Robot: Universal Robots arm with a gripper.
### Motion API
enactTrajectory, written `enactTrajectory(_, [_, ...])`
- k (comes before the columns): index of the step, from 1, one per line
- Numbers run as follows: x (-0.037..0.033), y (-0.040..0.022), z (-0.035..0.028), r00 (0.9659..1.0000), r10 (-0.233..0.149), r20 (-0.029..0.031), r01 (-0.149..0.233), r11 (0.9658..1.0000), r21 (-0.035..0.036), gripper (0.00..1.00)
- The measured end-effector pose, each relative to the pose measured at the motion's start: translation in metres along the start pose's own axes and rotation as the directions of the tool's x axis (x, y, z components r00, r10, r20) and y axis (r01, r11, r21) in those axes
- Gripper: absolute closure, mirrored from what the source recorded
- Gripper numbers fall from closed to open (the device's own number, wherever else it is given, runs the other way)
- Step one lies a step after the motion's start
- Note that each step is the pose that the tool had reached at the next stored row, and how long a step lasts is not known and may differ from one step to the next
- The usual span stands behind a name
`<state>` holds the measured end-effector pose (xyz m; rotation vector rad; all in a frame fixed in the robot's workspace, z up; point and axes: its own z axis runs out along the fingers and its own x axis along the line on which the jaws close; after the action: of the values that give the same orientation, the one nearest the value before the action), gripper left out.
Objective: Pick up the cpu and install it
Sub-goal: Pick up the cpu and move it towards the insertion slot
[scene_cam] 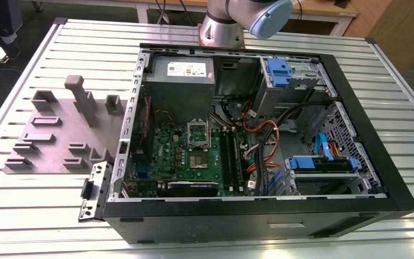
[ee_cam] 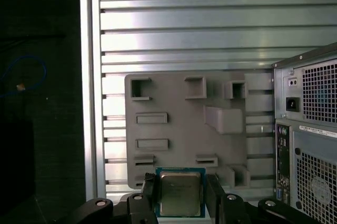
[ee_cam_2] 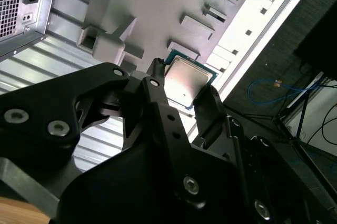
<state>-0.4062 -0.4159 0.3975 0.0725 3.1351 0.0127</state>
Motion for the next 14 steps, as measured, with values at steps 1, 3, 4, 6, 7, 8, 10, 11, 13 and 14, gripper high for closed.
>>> enactTrajectory(1, [0.0000, 0.0000, 0.0000, 1.0000, 0.000, 0.0000, 0.000, 1.0000, 0.0000, 0.53])
enactTrajectory(3, [0.0000, 0.0000, 0.0000, 1.0000, 0.000, -0.0001, 0.000, 1.0000, 0.0000, 0.53])
enactTrajectory(4, [-0.0001, -0.0003, -0.0001, 1.0000, 0.000, -0.0002, 0.000, 1.0000, 0.0001, 0.53])
enactTrajectory(6, [-0.0001, -0.0012, 0.0000, 1.0000, 0.000, -0.0001, 0.000, 1.0000, 0.0002, 0.53])
enactTrajectory(7, [-0.0001, -0.0017, 0.0000, 1.0000, 0.001, 0.0000, -0.001, 1.0000, 0.0003, 0.53])
enactTrajectory(8, [-0.0001, -0.0022, -0.0001, 1.0000, 0.001, -0.0001, -0.001, 1.0000, 0.0005, 0.53])
enactTrajectory(10, [-0.0003, -0.0025, -0.0001, 1.0000, 0.001, 0.0000, -0.001, 1.0000, 0.0006, 0.53])
enactTrajectory(11, [-0.0008, -0.0026, 0.0000, 1.0000, 0.001, 0.0001, -0.001, 1.0000, 0.0004, 0.53])
enactTrajectory(13, [-0.0025, -0.0027, 0.0000, 1.0000, 0.001, 0.0000, -0.001, 1.0000, 0.0005, 0.53])
enactTrajectory(14, [-0.0033, -0.0026, 0.0000, 1.0000, 0.002, 0.0001, -0.002, 1.0000, 0.0005, 0.53])
